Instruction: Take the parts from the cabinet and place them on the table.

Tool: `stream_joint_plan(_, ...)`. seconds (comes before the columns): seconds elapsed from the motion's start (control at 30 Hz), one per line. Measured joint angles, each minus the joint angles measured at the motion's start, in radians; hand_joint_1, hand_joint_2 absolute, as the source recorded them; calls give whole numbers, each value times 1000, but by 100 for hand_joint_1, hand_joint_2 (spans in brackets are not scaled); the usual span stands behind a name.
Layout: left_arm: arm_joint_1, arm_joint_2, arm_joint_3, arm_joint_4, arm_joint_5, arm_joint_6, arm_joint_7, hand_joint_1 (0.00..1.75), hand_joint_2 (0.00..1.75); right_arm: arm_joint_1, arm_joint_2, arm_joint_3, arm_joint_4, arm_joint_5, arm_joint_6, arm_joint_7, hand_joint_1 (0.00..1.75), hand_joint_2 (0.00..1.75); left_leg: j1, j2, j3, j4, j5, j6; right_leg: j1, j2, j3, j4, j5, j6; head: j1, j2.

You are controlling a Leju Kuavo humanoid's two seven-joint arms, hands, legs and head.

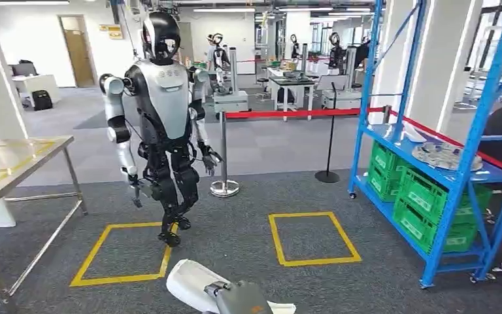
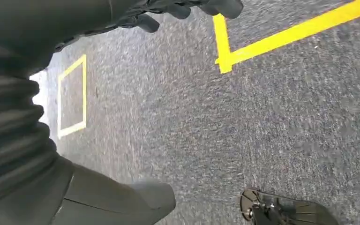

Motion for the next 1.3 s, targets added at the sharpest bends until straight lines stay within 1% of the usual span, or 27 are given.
stream_joint_plan(0.1,5,0,0,1,-10,-6,1,0,175,-5,0,2,1,-4,-4,8,175,175,9,-28,-12,-12,11,-25,8,-28,1,-5,7,-18,-1,0)
stream_joint_plan(0.13,4,1,0,1,-14,-8,2,0,175,-8,2,2,1,-5,-8,13,175,175,9,2,-15,-7,8,-26,3,-46,6,-15,13,-27,-2,0)
stream_joint_plan(0.17,1,-1,0,1,-20,-9,4,0,175,-9,2,2,2,-6,-13,17,175,175,1,63,-27,20,-10,-26,4,-58,9,-19,12,-34,-9,0)
stream_joint_plan(0.2,-6,-2,0,1,-26,-12,6,0,175,-9,0,1,3,-6,-19,23,175,175,1,99,-58,83,-46,-30,6,-72,9,-19,12,-36,-9,0)
stream_joint_plan(0.27,-17,-2,0,0,-32,-18,11,0,175,-4,-8,1,7,-6,-25,26,175,175,3,120,-132,238,-112,-35,10,-108,9,-19,9,-41,-10,0)
stream_joint_plan(0.3,-19,-2,0,0,-33,-18,14,0,175,-2,-10,1,10,-6,-29,26,175,175,3,123,-152,283,-122,-36,11,-123,8,-19,8,-42,-10,0)
stream_joint_plan(0.37,-19,-2,0,0,-33,-17,22,0,175,-3,-14,1,16,-13,-34,25,175,175,3,127,-119,228,-75,-36,11,-150,10,-18,6,-40,-10,0)
stream_joint_plan(0.4,-19,-2,0,0,-33,-14,26,0,175,-5,-14,1,19,-16,-36,24,175,175,3,136,-72,143,-32,-34,11,-162,12,-18,4,-38,-10,0)
stream_joint_plan(0.43,-19,-1,0,-1,-29,-9,27,0,175,-8,-13,2,21,-22,-37,21,175,175,2,159,-20,51,4,-31,11,-174,16,-18,2,-36,-10,0)
stream_joint_plan(0.47,-21,-2,0,-1,-21,-4,28,0,175,-12,-13,2,24,-24,-38,18,175,175,-7,220,7,-9,-5,-24,16,-182,19,-18,-1,-31,-11,0)
stream_joint_plan(0.5,-22,-3,0,-1,-13,2,27,0,175,-18,-13,2,28,-27,-38,14,175,175,-11,218,12,-13,2,-10,22,-192,19,-17,-5,-25,-10,0)
stream_joint_plan(0.6,-12,-6,10,0,24,22,8,0,175,-34,-5,8,42,-45,-28,-16,175,175,-15,179,2,-10,5,5,21,-220,27,-22,-3,-9,-8,0)
stream_joint_plan(0.63,-7,-11,14,-1,32,25,0,0,175,-41,3,13,45,-50,-25,-24,175,175,-5,165,13,-20,11,15,22,-228,24,-20,-12,-1,-8,0)
stream_joint_plan(0.67,0,-16,18,0,36,27,-7,0,175,-49,4,19,50,-55,-23,-33,175,175,-4,156,15,-23,12,17,13,-174,24,0,-24,5,-8,0)
stream_joint_plan(0.7,0,-16,24,-1,36,30,-9,0,175,-60,5,28,54,-57,-21,-39,175,175,-2,145,14,-23,14,26,11,-125,-4,61,-57,7,-6,0)
stream_joint_plan(0.77,1,-24,28,0,35,30,-9,0,175,-62,2,36,66,-61,-21,-38,175,175,-2,115,10,-23,14,32,10,-95,-85,219,-125,12,-5,0)
stream_joint_plan(0.8,5,-25,30,0,34,30,-6,0,175,-58,2,40,74,-64,-21,-34,175,175,-2,97,7,-20,15,32,11,-93,-120,278,-138,13,-3,0)
stream_joint_plan(0.83,8,-27,32,1,32,30,-5,0,175,-55,2,42,77,-66,-21,-33,175,175,-2,81,5,-17,15,31,11,-92,-130,286,-124,12,-3,0)
stream_joint_plan(0.87,11,-28,34,1,32,30,-3,0,175,-55,2,45,79,-68,-21,-32,175,175,-2,66,5,-16,15,31,11,-90,-117,248,-90,9,-2,0)
stream_joint_plan(0.93,13,-30,35,1,28,28,-1,0,175,-58,2,48,81,-68,-25,-26,175,175,-2,35,5,-11,14,27,11,-67,-38,76,6,-1,-1,0)
stream_joint_plan(0.97,12,-31,35,1,20,24,1,0,175,-58,2,48,82,-68,-32,-17,175,175,0,22,4,-9,14,24,9,-19,-4,-3,18,-9,-1,0)
stream_joint_plan(1.0,9,-32,35,0,10,17,3,0,175,-56,1,48,82,-67,-39,-4,175,175,-4,10,-2,-5,15,14,8,5,0,-15,11,-9,-5,0)
stream_joint_plan(1.1,6,-31,32,0,-15,-8,8,0,175,-42,-11,45,79,-55,-60,30,175,175,8,-20,-7,-19,24,-9,16,-26,2,-16,12,-16,0,0)
stream_joint_plan(1.13,3,-29,31,0,-26,-13,10,0,175,-34,-17,43,73,-50,-67,38,175,175,4,-30,-14,-21,26,-18,6,-40,12,-31,20,-24,-2,0)
stream_joint_plan(1.2,-8,-27,26,-1,-33,-20,15,0,175,-12,-34,36,58,-39,-82,42,175,175,-1,85,-38,38,-15,-21,6,-68,24,-43,26,-35,-9,0)
stream_joint_plan(1.23,-18,-26,23,-2,-34,-20,15,0,175,-4,-44,34,55,-37,-85,42,175,175,0,109,-71,107,-52,-26,8,-84,24,-43,26,-37,-9,0)
stream_joint_plan(1.3,-27,-24,23,-2,-34,-20,17,0,175,16,-58,29,53,-34,-85,43,175,175,4,123,-143,258,-110,-34,10,-115,23,-42,23,-39,-9,0)
